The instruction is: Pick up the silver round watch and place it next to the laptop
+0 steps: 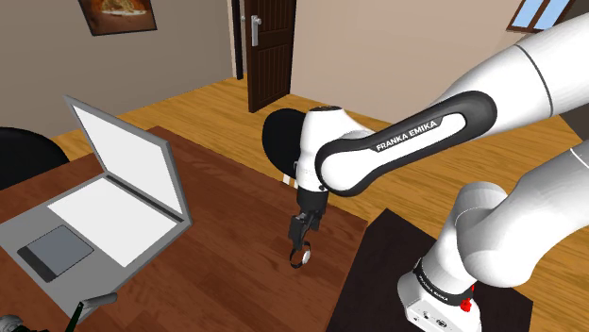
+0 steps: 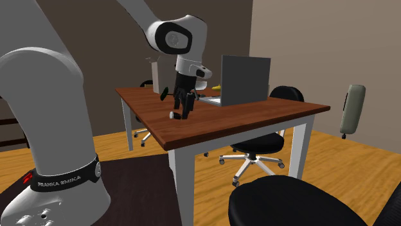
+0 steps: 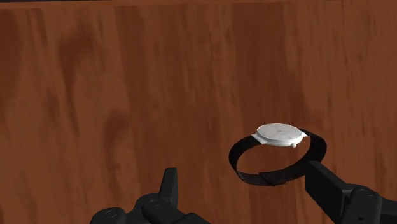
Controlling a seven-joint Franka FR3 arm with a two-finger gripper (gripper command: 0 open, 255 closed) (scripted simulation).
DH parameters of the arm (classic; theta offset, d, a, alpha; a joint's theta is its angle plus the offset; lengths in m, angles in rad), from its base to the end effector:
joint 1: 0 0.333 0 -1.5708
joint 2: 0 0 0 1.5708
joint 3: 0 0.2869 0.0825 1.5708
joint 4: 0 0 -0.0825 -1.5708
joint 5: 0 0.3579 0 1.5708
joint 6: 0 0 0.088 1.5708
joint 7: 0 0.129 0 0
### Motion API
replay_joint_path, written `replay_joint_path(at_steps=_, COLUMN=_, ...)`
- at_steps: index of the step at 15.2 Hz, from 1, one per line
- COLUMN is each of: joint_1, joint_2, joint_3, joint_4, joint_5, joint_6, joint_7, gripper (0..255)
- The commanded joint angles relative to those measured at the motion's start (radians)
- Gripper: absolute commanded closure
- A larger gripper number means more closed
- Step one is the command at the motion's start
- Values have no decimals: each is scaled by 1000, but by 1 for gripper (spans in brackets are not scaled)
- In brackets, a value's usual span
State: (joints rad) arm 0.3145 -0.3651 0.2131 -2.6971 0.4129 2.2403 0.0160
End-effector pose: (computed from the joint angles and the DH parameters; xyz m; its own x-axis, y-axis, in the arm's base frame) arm 0.3131 0.1959 0.3055 0.9654 0.2309 -0.1209 0.2014 -0.9553 -0.2165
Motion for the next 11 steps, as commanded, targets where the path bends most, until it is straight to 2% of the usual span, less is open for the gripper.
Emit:
replay_joint_path(at_steps=1, joint_1=1, joint_2=1, joint_3=0, joint_4=-2, joint_5=1, joint_6=3, joint_7=-1, gripper=0)
replay_joint_path(at_steps=5, joint_1=1, joint_2=1, joint_3=0, joint_4=-2, joint_5=1, joint_6=3, joint_7=-1, gripper=0)
replay_joint_path(at_steps=6, joint_1=1, joint_2=1, joint_3=0, joint_4=-2, joint_5=1, joint_6=3, joint_7=-1, gripper=255)
replay_joint_path(at_steps=11, joint_1=1, joint_2=1, joint_3=0, joint_4=-2, joint_5=1, joint_6=3, joint_7=-1, gripper=255)
